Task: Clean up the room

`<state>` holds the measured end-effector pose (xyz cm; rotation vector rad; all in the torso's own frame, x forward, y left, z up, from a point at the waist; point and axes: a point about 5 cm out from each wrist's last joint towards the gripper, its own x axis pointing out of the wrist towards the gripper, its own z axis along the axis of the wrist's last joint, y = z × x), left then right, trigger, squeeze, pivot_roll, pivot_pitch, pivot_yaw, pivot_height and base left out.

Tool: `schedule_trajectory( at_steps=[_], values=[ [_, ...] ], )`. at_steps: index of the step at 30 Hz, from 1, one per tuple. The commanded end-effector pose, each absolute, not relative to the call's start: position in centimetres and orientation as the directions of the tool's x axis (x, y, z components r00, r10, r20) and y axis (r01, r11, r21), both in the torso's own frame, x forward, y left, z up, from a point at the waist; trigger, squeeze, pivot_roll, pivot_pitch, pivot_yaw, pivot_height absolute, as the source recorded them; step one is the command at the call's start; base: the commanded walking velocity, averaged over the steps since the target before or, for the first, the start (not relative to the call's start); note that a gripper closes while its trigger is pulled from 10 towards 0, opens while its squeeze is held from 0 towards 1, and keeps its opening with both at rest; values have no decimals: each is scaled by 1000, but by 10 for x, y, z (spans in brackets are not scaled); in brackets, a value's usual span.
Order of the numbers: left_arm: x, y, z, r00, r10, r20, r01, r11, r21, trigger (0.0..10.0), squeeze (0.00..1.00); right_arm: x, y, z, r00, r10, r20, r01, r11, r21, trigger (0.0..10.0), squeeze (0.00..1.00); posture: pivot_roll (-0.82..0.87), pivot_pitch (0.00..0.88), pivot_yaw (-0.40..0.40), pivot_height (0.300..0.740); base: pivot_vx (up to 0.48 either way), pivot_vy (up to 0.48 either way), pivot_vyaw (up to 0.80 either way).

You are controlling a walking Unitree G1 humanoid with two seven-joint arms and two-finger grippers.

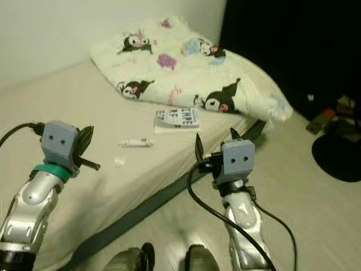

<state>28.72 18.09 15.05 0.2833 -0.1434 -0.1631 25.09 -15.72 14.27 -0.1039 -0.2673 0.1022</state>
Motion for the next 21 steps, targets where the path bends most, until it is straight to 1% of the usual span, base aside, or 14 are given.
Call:
schedule_trajectory(
  at_steps=[1, 2, 3, 4, 6, 8, 10, 13, 21],
  values=[
    [283, 184, 149, 981, -165, 102, 129, 947, 295, 10000, 0, 246, -159, 142, 961, 130, 243, -102, 987, -124, 10000, 0, -71, 182, 81, 740, 0, 0, 0],
    [282, 186, 149, 982, -158, 101, 122, 946, 299, 10000, 0, 246, -160, 143, 960, 140, 241, -107, 984, -145, 10000, 0, -73, 186, 81, 740, 0, 0, 0],
    [282, 186, 149, 982, -158, 101, 122, 946, 299, 10000, 0, 246, -160, 143, 960, 140, 241, -107, 984, -145, 10000, 0, -73, 186, 81, 740, 0, 0, 0],
    [280, 188, 149, 984, -152, 97, 117, 946, 301, 10000, 0, 245, -162, 145, 964, 110, 241, -82, 989, -123, 10000, 0, -87, 200, 91, 740, 0, 0, 0],
    [279, 189, 149, 984, -154, 91, 120, 946, 302, 10000, 0, 244, -163, 148, 962, 108, 251, -77, 988, -131, 10000, 0, -90, 210, 100, 740, 0, 0, 0],
    [277, 186, 149, 981, -180, 78, 148, 940, 307, 10000, 0, 243, -174, 153, 964, 47, 261, -22, 995, -97, 10000, 0, -88, 221, 111, 740, 0, 0, 0],
    [278, 184, 151, 978, -195, 75, 164, 937, 309, 10000, 0, 242, -181, 155, 965, 25, 262, 2, 995, -103, 10000, 0, -99, 222, 120, 740, 0, 0, 0],
    [282, 183, 153, 975, -207, 79, 174, 934, 311, 10000, 0, 242, -185, 158, 963, 36, 268, 3, 990, -141, 10000, 0, -104, 225, 121, 740, 0, 0, 0],
    [286, 185, 159, 976, -201, 87, 165, 935, 314, 10000, 0, 244, -186, 162, 961, 46, 272, -5, 989, -151, 10000, 0, -102, 232, 126, 740, 0, 0, 0]
  ],
)
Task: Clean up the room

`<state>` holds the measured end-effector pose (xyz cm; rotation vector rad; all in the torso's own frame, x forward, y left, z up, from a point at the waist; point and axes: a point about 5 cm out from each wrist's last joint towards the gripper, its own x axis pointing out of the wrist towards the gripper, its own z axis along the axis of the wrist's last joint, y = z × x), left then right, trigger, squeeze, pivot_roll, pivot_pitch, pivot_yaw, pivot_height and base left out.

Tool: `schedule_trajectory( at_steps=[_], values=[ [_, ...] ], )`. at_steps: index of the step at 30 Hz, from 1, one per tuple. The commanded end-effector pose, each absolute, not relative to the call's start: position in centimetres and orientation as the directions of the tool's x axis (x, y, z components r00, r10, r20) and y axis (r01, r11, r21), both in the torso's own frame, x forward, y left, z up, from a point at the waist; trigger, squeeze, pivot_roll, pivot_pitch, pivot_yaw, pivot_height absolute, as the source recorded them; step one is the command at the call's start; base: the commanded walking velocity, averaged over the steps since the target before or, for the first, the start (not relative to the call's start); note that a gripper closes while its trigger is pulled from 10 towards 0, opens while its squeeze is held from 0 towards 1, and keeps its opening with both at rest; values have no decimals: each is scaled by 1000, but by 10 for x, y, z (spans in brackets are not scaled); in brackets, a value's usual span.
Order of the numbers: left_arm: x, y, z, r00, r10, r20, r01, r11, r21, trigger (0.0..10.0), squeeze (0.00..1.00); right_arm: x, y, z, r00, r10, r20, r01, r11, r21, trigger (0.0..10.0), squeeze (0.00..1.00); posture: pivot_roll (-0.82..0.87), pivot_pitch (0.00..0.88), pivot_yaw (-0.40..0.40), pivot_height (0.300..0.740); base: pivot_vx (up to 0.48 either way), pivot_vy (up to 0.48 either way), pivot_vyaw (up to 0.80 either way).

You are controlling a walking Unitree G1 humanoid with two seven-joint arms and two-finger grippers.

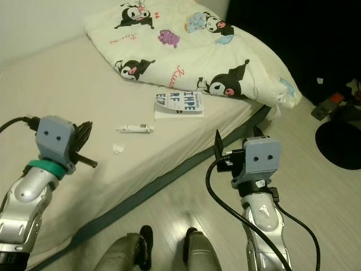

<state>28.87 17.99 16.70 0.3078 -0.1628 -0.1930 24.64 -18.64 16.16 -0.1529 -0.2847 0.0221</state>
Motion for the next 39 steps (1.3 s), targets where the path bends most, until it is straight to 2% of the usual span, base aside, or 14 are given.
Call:
schedule_trajectory(
  at_steps=[1, 26, 39],
  values=[
    [286, 185, 159, 976, -201, 87, 165, 935, 314, 10000, 0, 244, -186, 162, 961, 46, 272, -5, 989, -151, 10000, 0, -102, 232, 126, 740, 0, 0, 0],
    [280, 185, 158, 978, -197, 74, 164, 934, 317, 10000, 0, 248, -192, 167, 962, 50, 269, -6, 986, -164, 10000, 0, -78, 231, 119, 740, 0, 0, 0],
    [281, 182, 158, 978, -192, 83, 158, 937, 310, 10000, 0, 251, -195, 167, 961, 48, 271, -3, 987, -162, 10000, 0, -85, 199, 111, 740, 0, 0, 0]
  ],
)
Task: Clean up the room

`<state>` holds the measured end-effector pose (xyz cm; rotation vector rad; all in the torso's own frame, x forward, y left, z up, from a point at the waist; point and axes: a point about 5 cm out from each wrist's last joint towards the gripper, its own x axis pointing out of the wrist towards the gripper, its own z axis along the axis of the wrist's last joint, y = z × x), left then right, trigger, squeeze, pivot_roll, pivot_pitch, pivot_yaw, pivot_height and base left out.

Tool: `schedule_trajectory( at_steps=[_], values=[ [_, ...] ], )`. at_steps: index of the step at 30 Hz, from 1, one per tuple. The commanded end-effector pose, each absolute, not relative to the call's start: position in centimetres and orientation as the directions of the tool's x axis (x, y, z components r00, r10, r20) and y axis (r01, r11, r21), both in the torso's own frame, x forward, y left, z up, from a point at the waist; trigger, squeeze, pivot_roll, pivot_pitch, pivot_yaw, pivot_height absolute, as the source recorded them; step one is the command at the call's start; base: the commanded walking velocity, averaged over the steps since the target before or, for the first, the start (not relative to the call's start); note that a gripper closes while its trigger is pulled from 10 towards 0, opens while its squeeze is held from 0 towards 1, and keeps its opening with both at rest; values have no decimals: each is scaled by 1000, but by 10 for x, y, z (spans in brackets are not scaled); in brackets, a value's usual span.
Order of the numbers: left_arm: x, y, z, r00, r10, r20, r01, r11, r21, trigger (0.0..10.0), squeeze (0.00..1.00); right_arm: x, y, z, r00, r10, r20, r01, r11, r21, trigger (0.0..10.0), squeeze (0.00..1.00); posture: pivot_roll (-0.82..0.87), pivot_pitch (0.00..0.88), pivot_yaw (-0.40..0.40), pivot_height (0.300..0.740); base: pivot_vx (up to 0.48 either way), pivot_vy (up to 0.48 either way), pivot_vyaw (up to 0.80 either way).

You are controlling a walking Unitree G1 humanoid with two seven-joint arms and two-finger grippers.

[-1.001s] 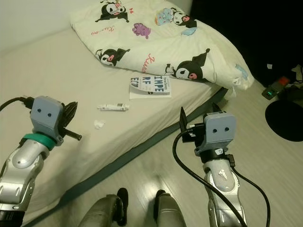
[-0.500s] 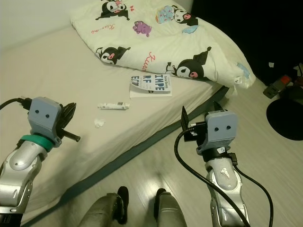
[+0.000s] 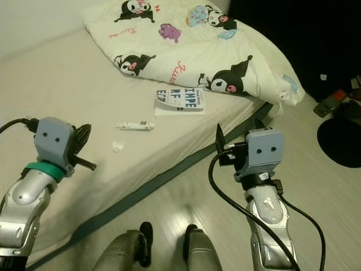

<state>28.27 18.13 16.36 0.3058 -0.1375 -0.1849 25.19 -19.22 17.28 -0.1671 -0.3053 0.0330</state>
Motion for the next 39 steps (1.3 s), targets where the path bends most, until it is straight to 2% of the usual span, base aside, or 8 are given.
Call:
schedule_trajectory(
  at_steps=[1, 20, 27, 33, 39],
  values=[
    [281, 181, 158, 977, -195, 84, 161, 937, 309, 10000, 0, 251, -194, 167, 961, 50, 271, -5, 987, -163, 10000, 0, -85, 199, 111, 740, 0, 0, 0],
    [286, 186, 157, 980, -177, 89, 142, 940, 311, 10000, 0, 252, -193, 162, 965, 30, 261, 8, 990, -143, 10000, 0, -90, 172, 110, 740, 0, 0, 0],
    [294, 203, 155, 993, -79, 89, 49, 954, 297, 10000, 0, 255, -190, 154, 972, 24, 232, 14, 986, -165, 10000, 0, -106, 148, 75, 740, 0, 0, 0],
    [298, 194, 157, 992, -73, 105, 39, 956, 291, 10000, 0, 261, -186, 160, 968, 71, 240, -23, 980, -195, 10000, 0, -109, 114, 89, 740, 0, 0, 0],
    [296, 182, 149, 985, -149, 86, 115, 942, 314, 10000, 0, 262, -182, 152, 966, 68, 250, -16, 979, -204, 10000, 0, -118, 88, 89, 740, 0, 0, 0]
  ],
)
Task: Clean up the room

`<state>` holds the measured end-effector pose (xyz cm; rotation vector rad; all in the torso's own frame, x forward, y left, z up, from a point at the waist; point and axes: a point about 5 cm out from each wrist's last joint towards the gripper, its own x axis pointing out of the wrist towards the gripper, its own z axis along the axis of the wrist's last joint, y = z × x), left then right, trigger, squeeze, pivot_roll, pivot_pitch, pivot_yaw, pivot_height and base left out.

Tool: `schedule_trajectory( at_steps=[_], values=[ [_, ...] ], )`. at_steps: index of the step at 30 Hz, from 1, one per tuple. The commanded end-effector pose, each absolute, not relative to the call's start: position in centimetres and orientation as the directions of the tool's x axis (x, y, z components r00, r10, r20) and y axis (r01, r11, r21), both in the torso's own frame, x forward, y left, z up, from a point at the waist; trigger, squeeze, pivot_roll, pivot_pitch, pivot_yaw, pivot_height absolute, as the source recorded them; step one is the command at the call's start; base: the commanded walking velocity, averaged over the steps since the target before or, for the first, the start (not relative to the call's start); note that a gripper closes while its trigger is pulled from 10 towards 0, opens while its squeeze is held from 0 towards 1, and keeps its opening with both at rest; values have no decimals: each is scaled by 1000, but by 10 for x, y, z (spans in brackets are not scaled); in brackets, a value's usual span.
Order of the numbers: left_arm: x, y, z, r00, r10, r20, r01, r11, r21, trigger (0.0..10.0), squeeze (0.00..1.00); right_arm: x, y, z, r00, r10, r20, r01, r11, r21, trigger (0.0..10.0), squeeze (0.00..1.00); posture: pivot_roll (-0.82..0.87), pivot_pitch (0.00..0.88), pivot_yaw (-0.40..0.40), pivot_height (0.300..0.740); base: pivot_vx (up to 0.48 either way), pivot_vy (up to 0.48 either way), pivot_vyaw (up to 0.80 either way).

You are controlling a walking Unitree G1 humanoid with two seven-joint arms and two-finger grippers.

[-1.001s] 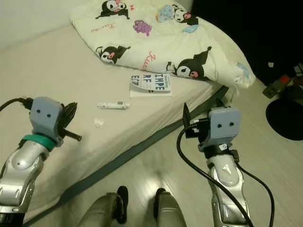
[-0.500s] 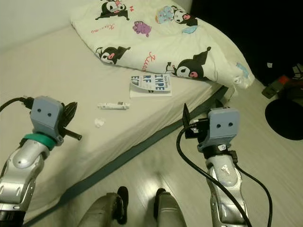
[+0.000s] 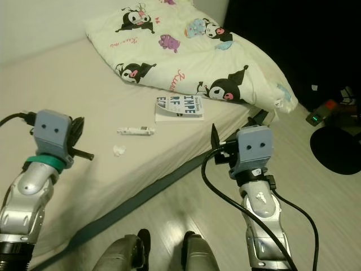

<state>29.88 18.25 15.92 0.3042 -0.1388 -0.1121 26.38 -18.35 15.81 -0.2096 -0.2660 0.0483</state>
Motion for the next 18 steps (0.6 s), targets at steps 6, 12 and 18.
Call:
schedule_trajectory(
  at_steps=[6, 12, 18],
  values=[
    [289, 180, 127, 987, -122, 103, 76, 927, 367, 10000, 0, 256, -175, 133, 965, 41, 260, 30, 964, -263, 10000, 0, -153, 62, 67, 740, 0, 0, 0],
    [290, 169, 129, 982, -152, 114, 101, 925, 366, 10000, 0, 257, -171, 132, 965, 81, 250, -11, 963, -271, 10000, 0, -154, 54, 64, 740, 0, 0, 0],
    [292, 167, 125, 979, -166, 120, 113, 925, 363, 10000, 0, 262, -171, 135, 959, 53, 277, 5, 978, -207, 10000, 0, -159, 19, 72, 740, 0, 0, 0]
  ],
)
